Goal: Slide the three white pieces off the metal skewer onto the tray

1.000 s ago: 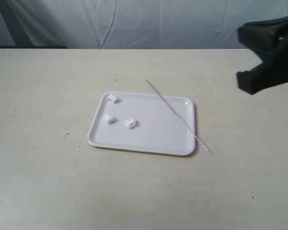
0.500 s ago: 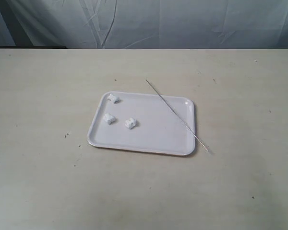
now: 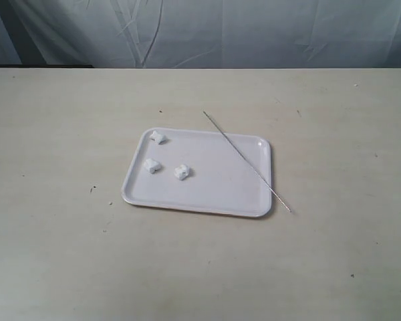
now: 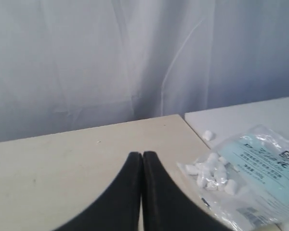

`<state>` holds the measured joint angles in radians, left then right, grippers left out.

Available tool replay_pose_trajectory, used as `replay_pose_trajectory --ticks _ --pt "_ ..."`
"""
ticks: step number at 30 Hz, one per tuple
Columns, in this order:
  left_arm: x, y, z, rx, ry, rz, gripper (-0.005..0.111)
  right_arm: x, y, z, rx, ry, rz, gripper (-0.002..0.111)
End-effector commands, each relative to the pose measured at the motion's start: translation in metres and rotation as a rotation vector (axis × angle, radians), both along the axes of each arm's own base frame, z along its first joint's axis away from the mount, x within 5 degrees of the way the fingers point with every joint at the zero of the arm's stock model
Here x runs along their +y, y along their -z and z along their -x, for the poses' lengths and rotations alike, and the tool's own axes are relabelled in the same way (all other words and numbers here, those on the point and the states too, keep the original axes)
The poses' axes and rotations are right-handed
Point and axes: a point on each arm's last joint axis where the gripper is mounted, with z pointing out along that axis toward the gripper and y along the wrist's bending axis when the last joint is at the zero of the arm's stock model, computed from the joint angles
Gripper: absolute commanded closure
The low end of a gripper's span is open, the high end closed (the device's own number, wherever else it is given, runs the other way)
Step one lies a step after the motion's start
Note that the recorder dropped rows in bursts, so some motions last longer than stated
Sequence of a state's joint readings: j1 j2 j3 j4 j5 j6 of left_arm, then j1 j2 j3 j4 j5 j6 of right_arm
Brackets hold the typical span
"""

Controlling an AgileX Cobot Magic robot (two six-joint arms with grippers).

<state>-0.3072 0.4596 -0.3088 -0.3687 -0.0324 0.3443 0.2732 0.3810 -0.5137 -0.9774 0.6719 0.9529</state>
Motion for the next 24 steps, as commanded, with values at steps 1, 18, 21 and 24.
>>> replay_pose_trajectory --ticks 1,18,21,24 --pt "0.015 -0.006 0.008 -0.067 -0.127 0.014 0.098 0.001 0.016 0.020 -0.101 -0.082 0.015 0.109" --pt "0.033 -0.013 0.018 -0.137 -0.317 0.018 0.098 -0.002 0.037 0.045 -0.080 -0.101 -0.177 0.109" --pt "0.033 -0.015 0.023 -0.168 -0.317 -0.010 0.098 -0.002 0.037 0.045 -0.080 -0.101 -0.175 0.109" --pt "0.032 -0.014 0.033 -0.278 -0.328 -0.356 0.098 0.001 0.033 0.044 -0.120 -0.134 -0.168 0.109"
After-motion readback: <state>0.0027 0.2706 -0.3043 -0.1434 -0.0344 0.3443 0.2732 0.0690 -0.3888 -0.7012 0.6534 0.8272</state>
